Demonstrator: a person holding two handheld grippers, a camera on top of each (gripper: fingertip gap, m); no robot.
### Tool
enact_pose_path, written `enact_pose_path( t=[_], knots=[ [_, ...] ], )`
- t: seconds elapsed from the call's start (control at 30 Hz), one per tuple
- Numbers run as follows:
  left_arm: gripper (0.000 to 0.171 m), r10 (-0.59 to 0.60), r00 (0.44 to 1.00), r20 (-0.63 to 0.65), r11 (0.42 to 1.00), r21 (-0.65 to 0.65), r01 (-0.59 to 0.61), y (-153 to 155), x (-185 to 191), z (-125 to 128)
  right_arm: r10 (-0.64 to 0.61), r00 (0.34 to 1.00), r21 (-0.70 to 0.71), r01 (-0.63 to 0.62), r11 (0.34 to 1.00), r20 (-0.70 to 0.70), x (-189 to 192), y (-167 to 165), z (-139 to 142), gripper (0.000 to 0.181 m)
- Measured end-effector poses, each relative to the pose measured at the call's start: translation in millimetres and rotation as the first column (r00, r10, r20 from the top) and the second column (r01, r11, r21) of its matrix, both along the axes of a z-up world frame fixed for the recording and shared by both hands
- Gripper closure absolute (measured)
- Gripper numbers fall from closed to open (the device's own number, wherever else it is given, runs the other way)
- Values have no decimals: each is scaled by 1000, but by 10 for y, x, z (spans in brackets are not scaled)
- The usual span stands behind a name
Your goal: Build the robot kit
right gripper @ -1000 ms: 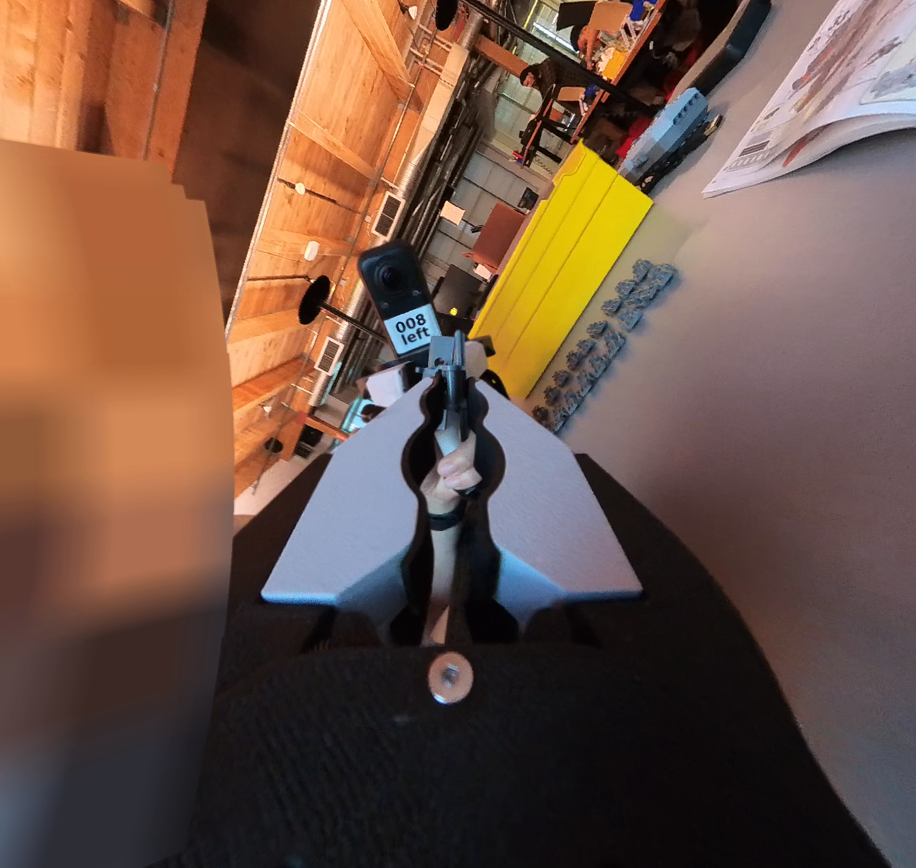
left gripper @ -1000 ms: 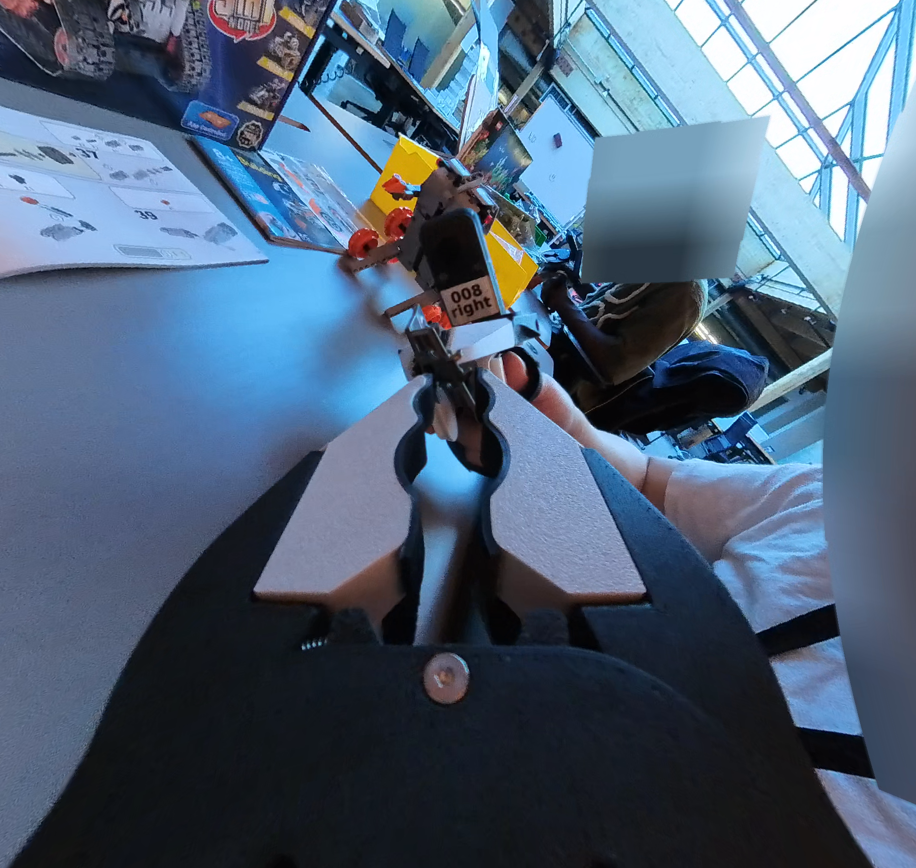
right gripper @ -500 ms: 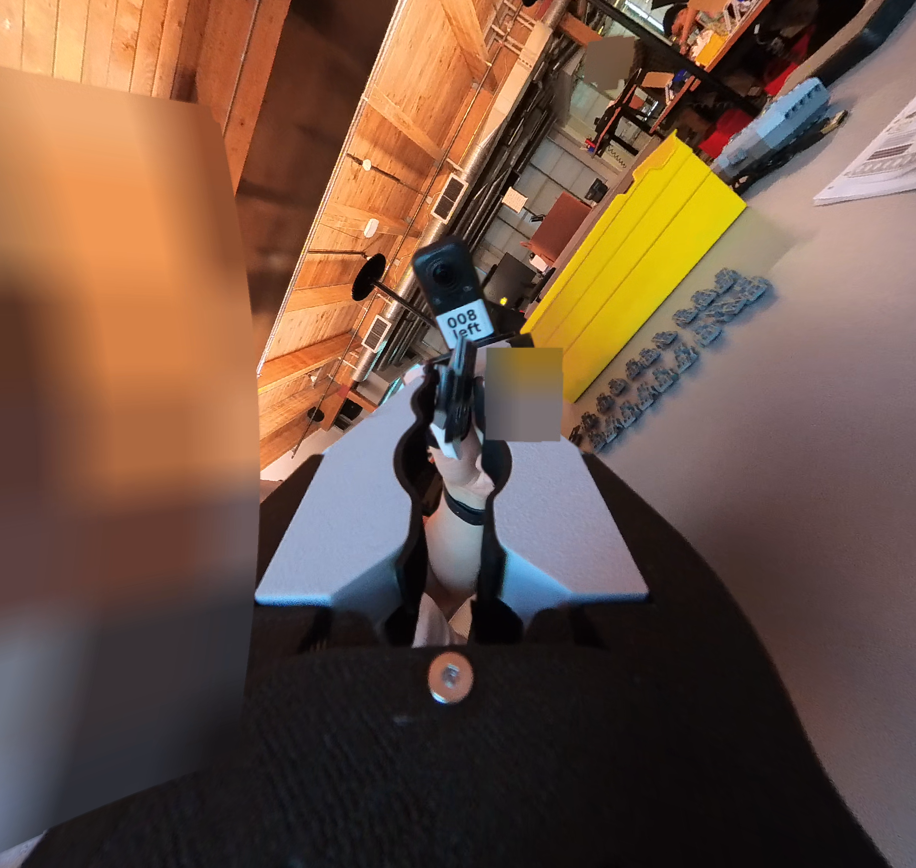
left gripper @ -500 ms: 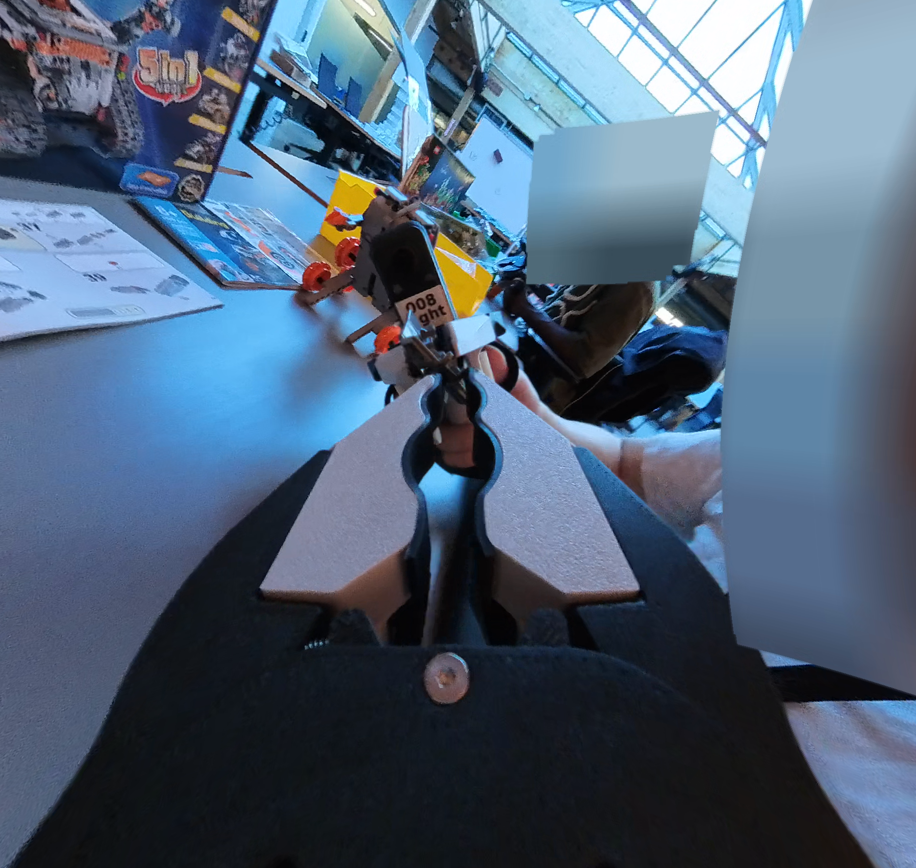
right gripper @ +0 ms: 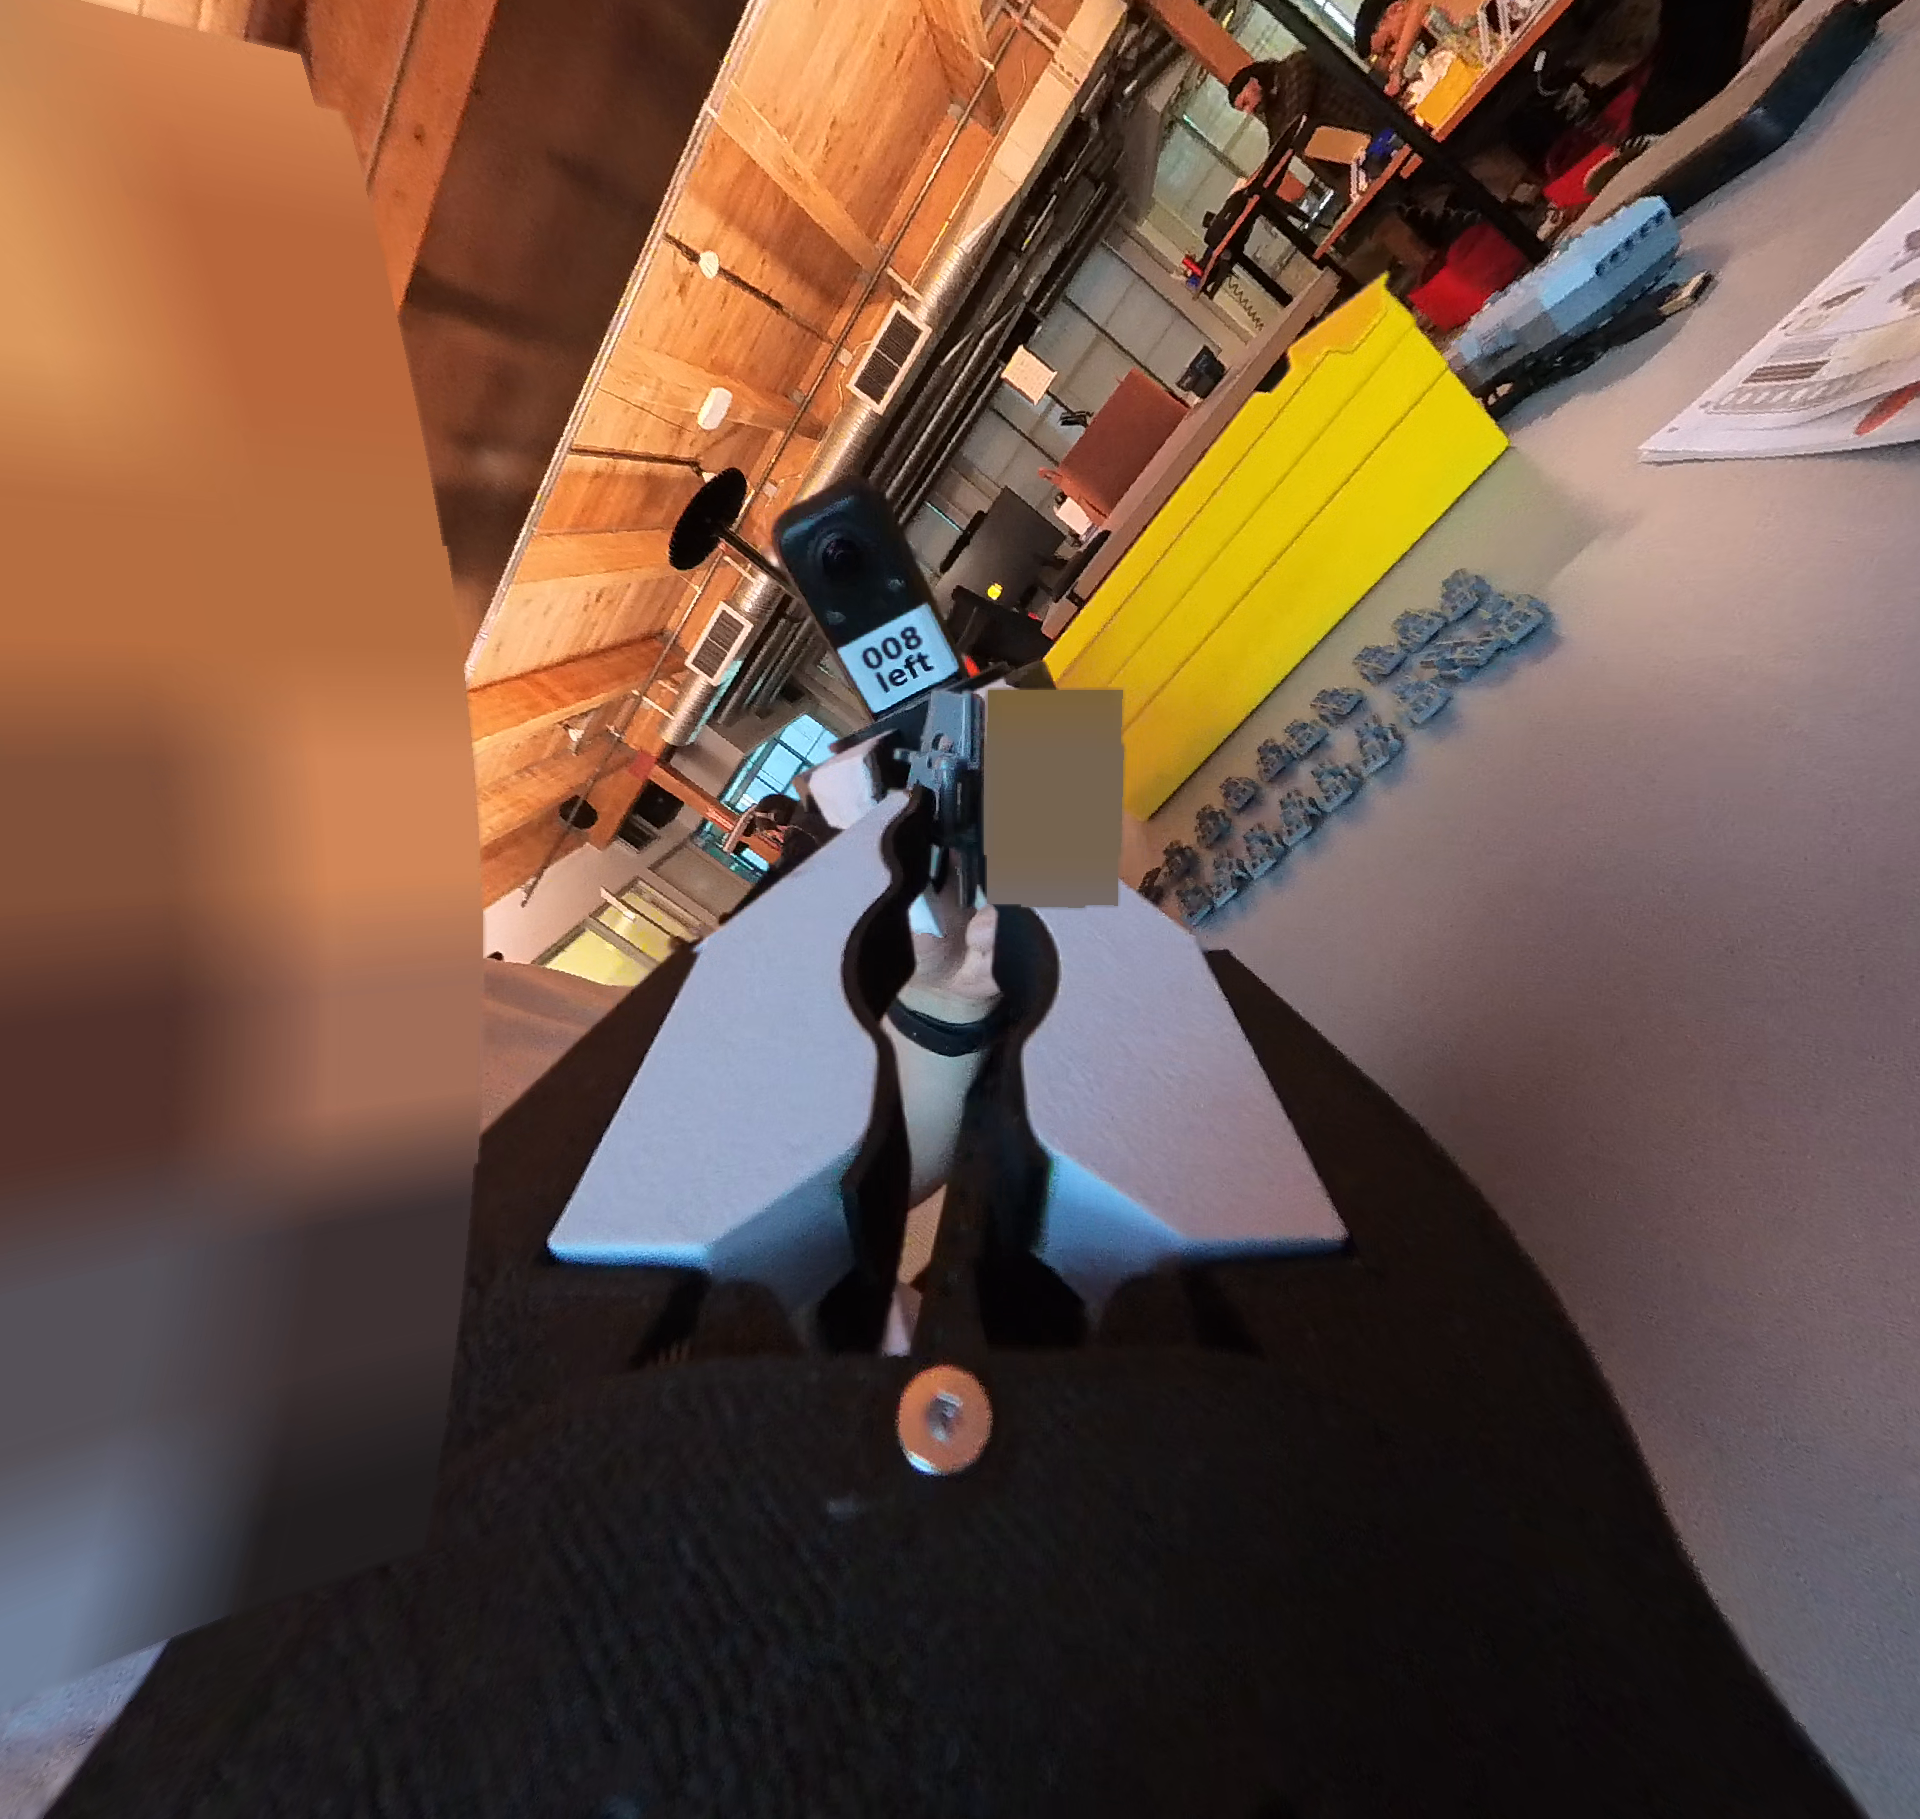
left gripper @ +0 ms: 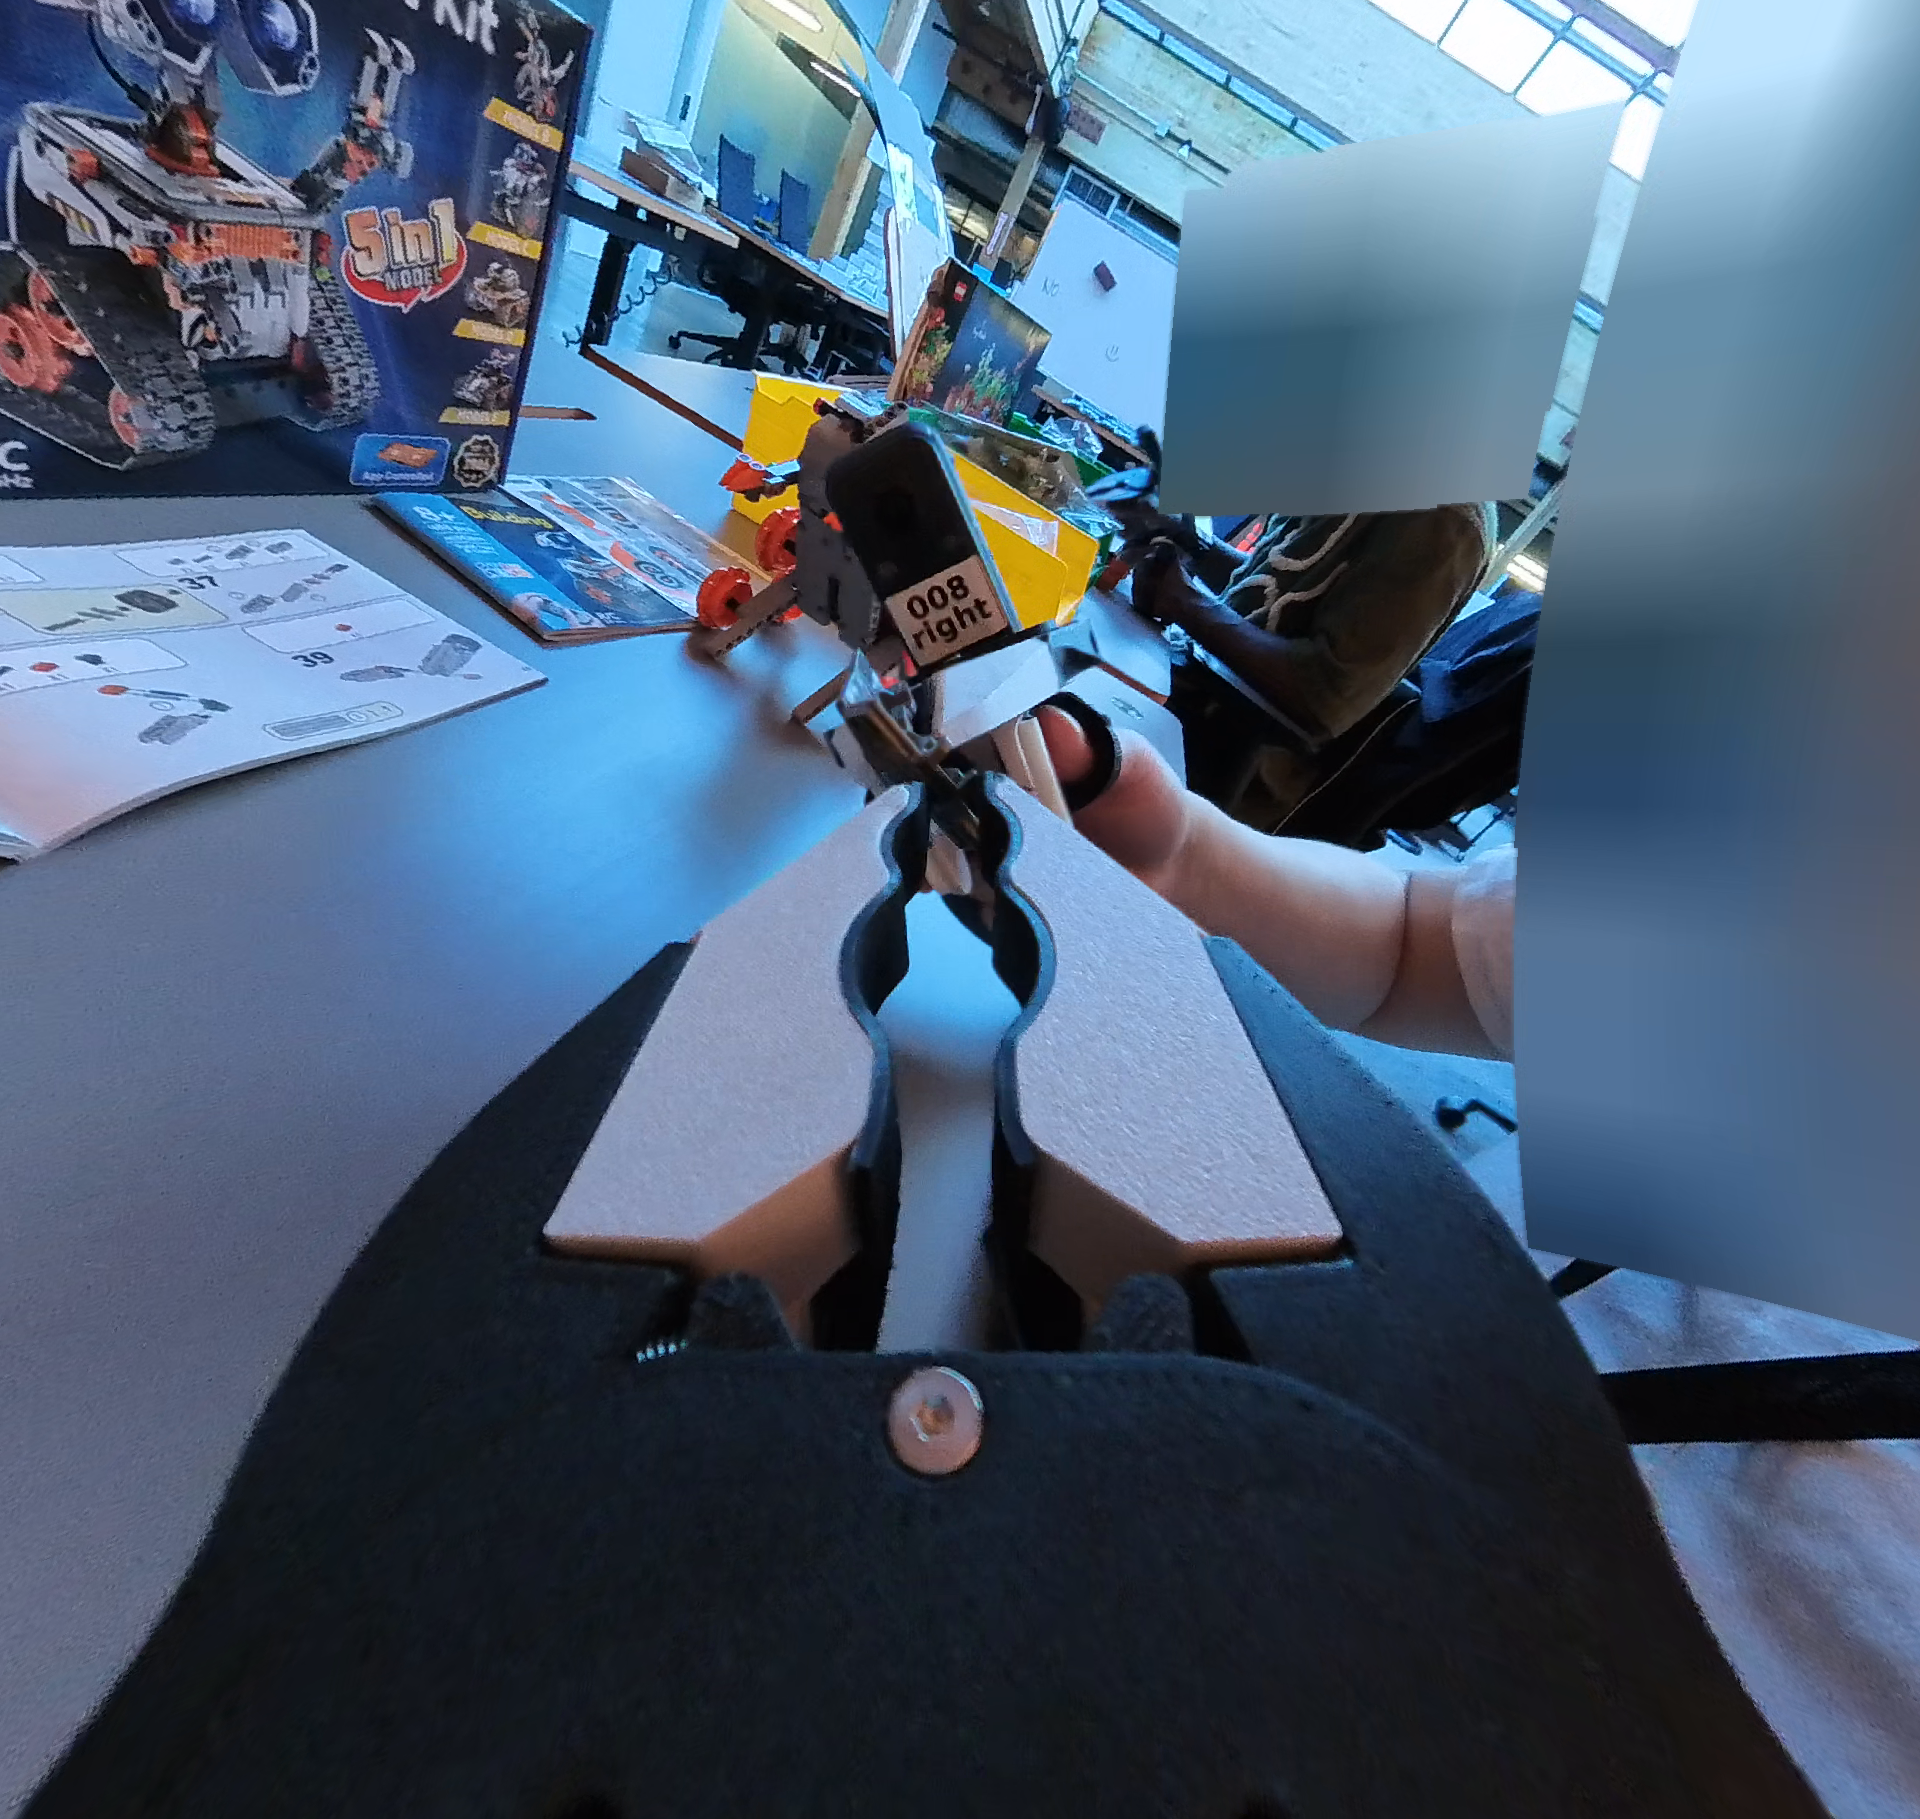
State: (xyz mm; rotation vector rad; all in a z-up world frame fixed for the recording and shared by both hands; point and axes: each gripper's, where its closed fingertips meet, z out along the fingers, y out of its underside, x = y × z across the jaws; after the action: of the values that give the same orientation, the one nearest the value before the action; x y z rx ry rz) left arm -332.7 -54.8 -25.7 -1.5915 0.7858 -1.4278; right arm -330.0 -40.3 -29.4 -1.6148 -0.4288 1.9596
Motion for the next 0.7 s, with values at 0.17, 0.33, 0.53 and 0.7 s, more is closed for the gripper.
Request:
enact_pose_path(
  t=[0.17,0.33,0.53,0.7],
  knots=[
    [158,3,1000,31,998,-70,-1,38,7,2,-80,995,138,70,988,64,6,18,10,176],
    [162,-2,999,50,992,-125,9,63,3,-12,-199,971,345,142,928,133,3,22,38,176],
    [166,-10,998,68,992,-123,19,36,10,23,-341,919,567,176,805,198,-22,10,30,175],
    [166,8,1000,15,995,-102,-6,52,26,-41,-337,922,528,193,827,191,-3,42,21,176]
  ],
)
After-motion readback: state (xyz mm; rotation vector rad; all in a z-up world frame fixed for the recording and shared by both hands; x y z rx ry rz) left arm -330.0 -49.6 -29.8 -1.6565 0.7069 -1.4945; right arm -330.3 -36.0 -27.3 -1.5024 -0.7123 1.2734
